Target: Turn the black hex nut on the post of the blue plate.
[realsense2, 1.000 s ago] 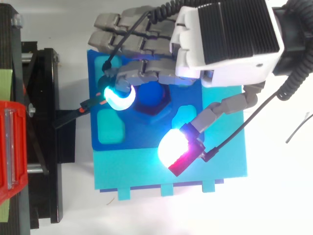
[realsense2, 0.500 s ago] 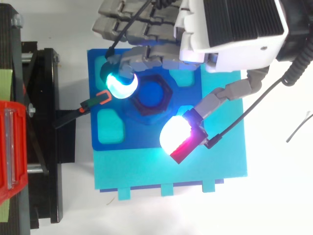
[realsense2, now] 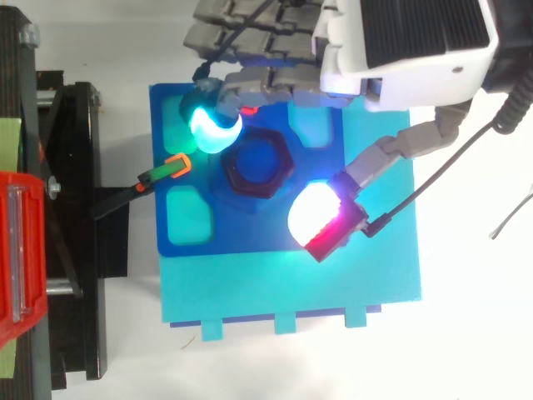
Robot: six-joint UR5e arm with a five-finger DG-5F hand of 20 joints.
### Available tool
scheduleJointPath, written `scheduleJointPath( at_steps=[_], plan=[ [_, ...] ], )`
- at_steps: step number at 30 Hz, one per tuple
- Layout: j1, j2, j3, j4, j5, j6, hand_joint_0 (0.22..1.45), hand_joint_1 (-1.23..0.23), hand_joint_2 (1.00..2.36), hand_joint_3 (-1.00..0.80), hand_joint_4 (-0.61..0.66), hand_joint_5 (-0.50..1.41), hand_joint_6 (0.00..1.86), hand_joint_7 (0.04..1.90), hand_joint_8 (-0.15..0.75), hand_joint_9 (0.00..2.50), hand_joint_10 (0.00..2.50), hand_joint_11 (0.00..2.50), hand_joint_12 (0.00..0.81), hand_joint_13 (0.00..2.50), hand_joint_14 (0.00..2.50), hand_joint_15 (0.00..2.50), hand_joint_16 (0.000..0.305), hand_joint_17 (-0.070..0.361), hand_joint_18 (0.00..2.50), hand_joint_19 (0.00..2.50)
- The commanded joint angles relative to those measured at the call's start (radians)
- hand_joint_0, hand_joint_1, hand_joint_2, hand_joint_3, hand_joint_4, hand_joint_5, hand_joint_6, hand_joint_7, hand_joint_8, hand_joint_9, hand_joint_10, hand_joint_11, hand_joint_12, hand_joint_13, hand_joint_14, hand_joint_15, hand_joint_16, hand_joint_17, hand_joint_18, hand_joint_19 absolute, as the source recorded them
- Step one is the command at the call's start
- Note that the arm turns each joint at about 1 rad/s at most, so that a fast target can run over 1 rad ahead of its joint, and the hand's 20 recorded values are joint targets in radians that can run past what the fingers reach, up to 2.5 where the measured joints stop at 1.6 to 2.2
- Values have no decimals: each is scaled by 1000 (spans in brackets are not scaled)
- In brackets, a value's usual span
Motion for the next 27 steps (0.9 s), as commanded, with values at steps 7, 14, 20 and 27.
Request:
scheduleJointPath(
  at_steps=[7, 14, 20, 27],
  plan=[
    [6, 41, 0, -57, 6, -64, 408, -312, 1000, -500, 294, -235, 503, 876, 279, 0, 0, 0, 413, 0, 0, 0, 61, 137, 0, 236],
    [4, 43, 0, -59, 6, -65, 410, -309, 1000, -500, 298, -232, 503, 877, 280, 0, 0, 0, 413, 0, 0, 0, 61, 137, 0, 242],
    [4, 44, 0, -59, 6, -65, 411, -312, 1000, -500, 298, -232, 503, 876, 279, 0, 0, 0, 412, 0, 0, 0, 60, 135, 0, 239],
    [0, 49, 0, -59, 5, -65, 414, -313, 1000, -500, 301, -232, 503, 877, 281, 0, 0, 0, 412, 0, 0, 0, 60, 135, 0, 235]
  ],
)
